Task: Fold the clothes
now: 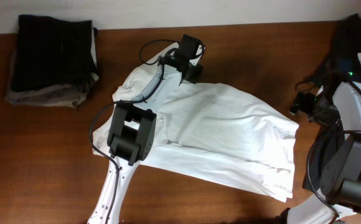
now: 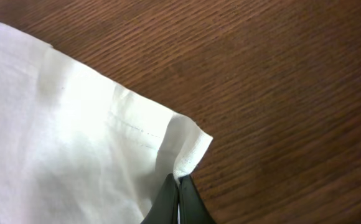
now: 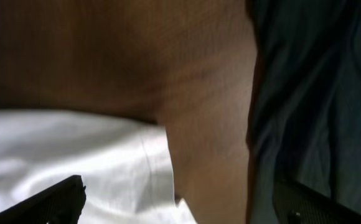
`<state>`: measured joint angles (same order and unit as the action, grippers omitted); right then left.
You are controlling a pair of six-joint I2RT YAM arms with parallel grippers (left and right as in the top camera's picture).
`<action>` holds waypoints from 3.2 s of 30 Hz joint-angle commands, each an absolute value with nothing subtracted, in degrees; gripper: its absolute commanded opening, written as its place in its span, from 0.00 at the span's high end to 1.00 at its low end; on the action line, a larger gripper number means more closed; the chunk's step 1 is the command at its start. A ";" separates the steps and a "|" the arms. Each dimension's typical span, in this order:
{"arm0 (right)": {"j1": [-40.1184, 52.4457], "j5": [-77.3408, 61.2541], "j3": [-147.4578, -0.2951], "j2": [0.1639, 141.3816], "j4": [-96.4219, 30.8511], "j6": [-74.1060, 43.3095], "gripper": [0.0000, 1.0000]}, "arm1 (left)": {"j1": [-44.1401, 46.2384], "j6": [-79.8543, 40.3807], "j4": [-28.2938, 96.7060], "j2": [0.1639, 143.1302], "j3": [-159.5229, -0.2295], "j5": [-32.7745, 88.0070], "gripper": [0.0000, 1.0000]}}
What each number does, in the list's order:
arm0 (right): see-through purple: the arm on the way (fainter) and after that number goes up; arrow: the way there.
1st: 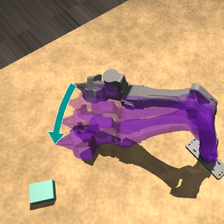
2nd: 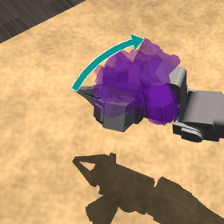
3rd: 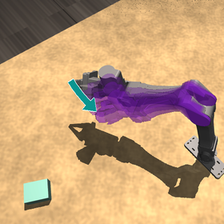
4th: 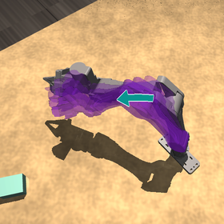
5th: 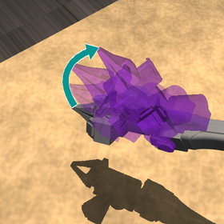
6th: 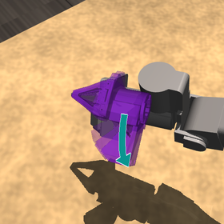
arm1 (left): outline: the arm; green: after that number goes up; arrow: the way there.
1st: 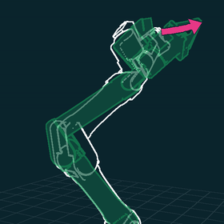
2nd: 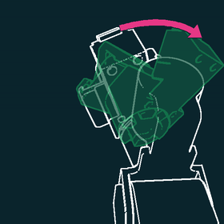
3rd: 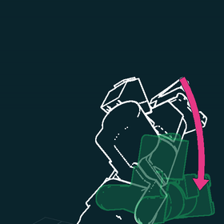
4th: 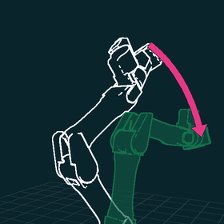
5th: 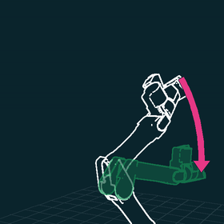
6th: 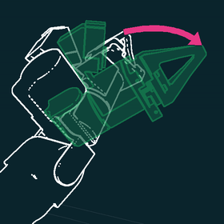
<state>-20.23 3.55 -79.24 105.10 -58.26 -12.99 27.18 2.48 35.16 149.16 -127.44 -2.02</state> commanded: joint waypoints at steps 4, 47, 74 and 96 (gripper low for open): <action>-21.82 -1.45 -79.88 105.41 -54.15 -12.69 0.01 | 26.46 1.72 37.19 151.61 -127.44 -2.81 0.99; -19.94 -7.20 -76.25 114.91 -50.87 -10.98 0.40 | 26.44 1.74 37.74 151.61 -127.44 -2.83 0.95; -19.88 -7.09 -78.50 105.56 -56.12 -15.09 0.96 | 22.63 2.94 72.93 151.59 -162.89 -2.87 1.00; -19.84 -7.35 -67.33 82.00 -70.32 -20.05 0.96 | 15.73 -0.82 96.75 151.28 -169.53 3.22 1.00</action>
